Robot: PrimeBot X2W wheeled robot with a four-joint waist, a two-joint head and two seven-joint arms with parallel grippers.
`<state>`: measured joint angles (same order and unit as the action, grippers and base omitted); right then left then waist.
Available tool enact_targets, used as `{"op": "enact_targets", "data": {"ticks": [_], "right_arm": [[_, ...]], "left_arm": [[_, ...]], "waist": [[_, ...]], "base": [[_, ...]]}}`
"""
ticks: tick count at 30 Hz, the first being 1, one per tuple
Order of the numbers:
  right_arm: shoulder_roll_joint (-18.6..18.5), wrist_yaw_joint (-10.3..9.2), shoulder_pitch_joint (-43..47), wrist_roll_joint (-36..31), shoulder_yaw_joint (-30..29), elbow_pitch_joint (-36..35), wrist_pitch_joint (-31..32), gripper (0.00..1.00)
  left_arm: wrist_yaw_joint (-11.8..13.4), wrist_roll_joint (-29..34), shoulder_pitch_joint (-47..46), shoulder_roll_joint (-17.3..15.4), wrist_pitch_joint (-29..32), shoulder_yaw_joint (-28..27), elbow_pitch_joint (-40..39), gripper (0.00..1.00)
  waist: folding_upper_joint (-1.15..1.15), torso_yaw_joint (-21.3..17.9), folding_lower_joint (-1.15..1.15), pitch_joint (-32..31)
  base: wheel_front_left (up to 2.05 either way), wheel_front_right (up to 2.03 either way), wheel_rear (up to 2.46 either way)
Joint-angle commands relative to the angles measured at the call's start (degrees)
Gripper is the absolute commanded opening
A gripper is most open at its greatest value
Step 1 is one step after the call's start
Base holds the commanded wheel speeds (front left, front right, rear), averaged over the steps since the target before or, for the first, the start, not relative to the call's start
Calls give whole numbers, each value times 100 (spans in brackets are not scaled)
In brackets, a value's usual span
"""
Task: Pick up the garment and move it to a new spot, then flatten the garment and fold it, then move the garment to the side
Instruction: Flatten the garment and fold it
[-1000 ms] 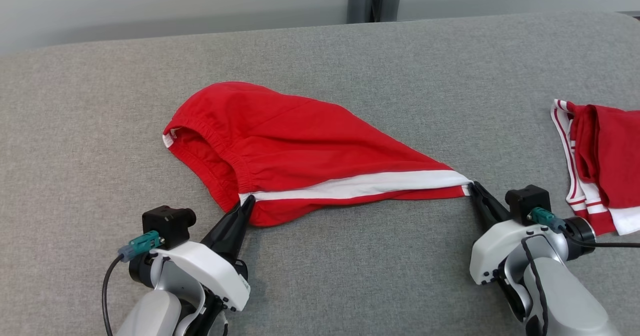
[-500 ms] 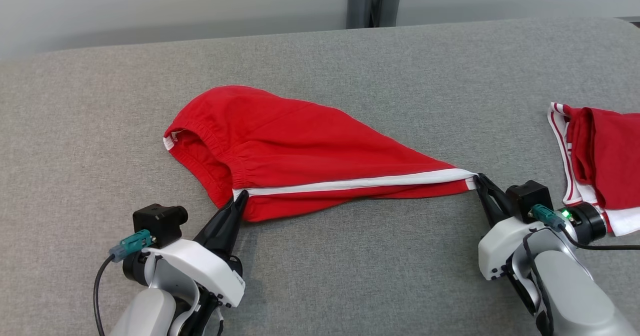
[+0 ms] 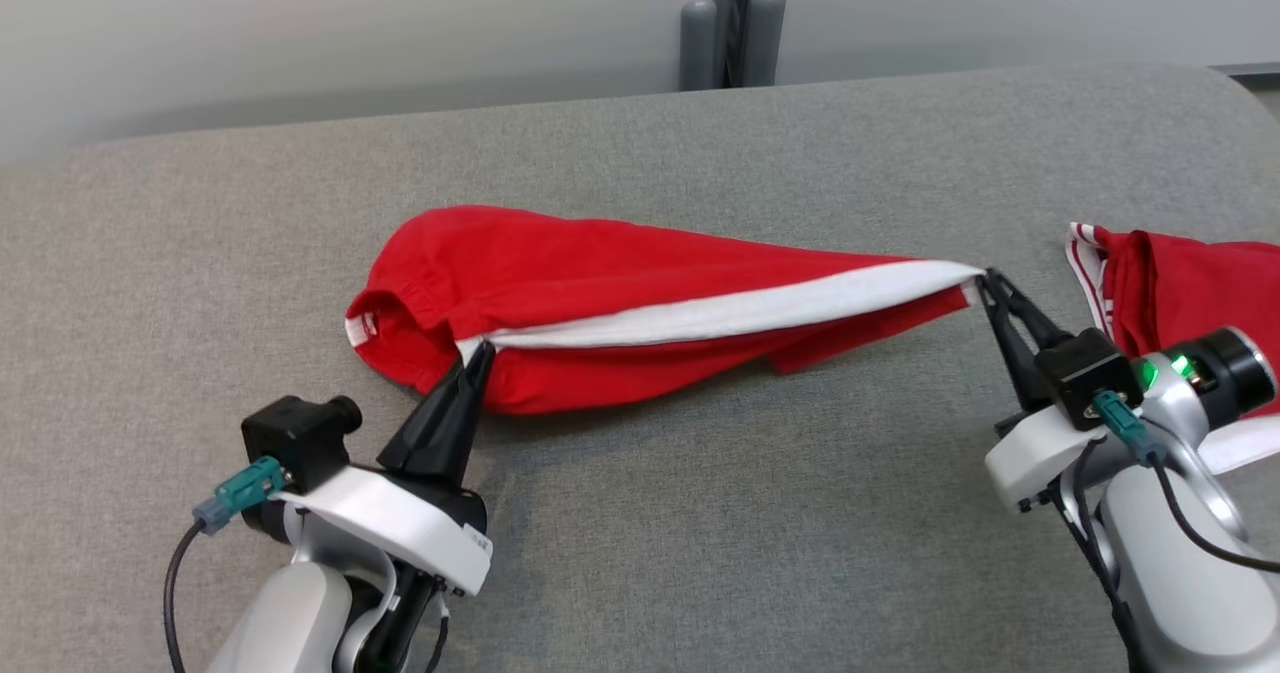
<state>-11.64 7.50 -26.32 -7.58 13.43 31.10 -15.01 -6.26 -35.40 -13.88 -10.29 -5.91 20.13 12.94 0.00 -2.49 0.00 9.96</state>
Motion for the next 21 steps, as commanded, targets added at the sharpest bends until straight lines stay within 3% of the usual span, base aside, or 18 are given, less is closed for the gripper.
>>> {"op": "enact_targets", "data": {"ticks": [1,6,13,21], "right_arm": [[-90,-2,89,-108,-93,-215,-19,0],[-238,-2,97,-334,-149,-728,-11,0],[-563,-2,-171,-402,-191,-1062,-12,0],[-1085,-2,-749,-167,169,-1614,296,0]], "left_arm": [[-24,63,-123,-80,-79,0,-117,0],[-8,172,-296,-208,-15,28,-487,0],[-38,185,-643,-527,534,105,-1048,0],[-44,0,-1291,-860,1279,-25,-1623,0]], "waist": [[0,-25,0,-76],[0,-76,0,-284],[0,-113,0,-521],[0,-164,0,-726]], "base": [[0,0,0],[0,0,0],[0,0,0],[0,0,0]]}}
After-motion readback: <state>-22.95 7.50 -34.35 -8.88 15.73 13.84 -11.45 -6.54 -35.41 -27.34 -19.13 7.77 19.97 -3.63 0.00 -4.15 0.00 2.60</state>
